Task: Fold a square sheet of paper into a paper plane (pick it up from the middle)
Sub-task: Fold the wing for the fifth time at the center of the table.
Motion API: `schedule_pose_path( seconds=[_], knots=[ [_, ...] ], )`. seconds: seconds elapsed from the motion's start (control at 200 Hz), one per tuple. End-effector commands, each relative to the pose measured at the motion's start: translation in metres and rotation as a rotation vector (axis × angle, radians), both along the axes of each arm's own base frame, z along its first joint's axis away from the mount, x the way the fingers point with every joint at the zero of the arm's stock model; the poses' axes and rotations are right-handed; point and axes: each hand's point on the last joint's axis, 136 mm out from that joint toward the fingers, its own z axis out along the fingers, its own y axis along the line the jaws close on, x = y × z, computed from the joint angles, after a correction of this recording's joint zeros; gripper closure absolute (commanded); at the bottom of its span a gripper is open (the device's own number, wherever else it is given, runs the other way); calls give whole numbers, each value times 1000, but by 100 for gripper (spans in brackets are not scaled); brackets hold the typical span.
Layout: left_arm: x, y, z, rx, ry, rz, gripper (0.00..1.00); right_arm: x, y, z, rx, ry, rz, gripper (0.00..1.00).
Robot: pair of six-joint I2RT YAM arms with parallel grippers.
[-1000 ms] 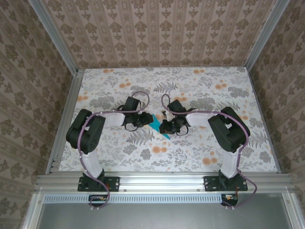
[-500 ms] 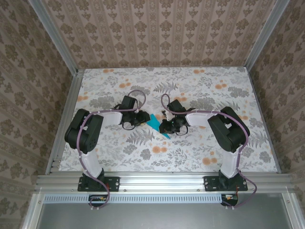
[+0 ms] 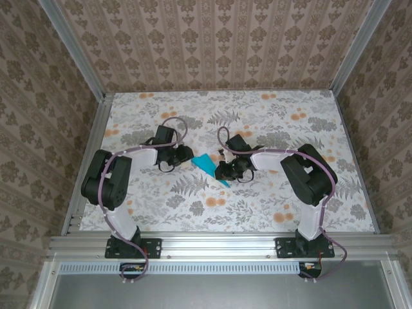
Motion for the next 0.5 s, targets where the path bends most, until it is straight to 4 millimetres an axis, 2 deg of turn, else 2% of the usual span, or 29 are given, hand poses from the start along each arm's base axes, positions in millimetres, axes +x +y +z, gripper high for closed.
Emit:
schedule_pose_path(
  seconds=[0.0, 0.16, 0.175, 0.21, 0.37, 0.495],
  knots=[
    [0, -1, 32, -5, -99, -24, 67, -23, -35, -44, -197, 92, -20, 84],
    [-10, -17, 47, -19, -136, -68, 67, -23, -37, -44, -205, 89, -23, 84],
    [-17, -27, 46, -21, -132, -96, 67, -24, -37, -44, -205, 90, -23, 84],
    [-21, -35, 46, -22, -130, -114, 67, -24, -38, -44, -206, 90, -24, 84],
    [-39, -72, 31, -26, -74, -196, 69, -25, -38, -47, -205, 93, -37, 85],
    [-48, -85, 15, -19, -16, -216, 72, -25, -39, -47, -205, 96, -45, 86]
  ],
)
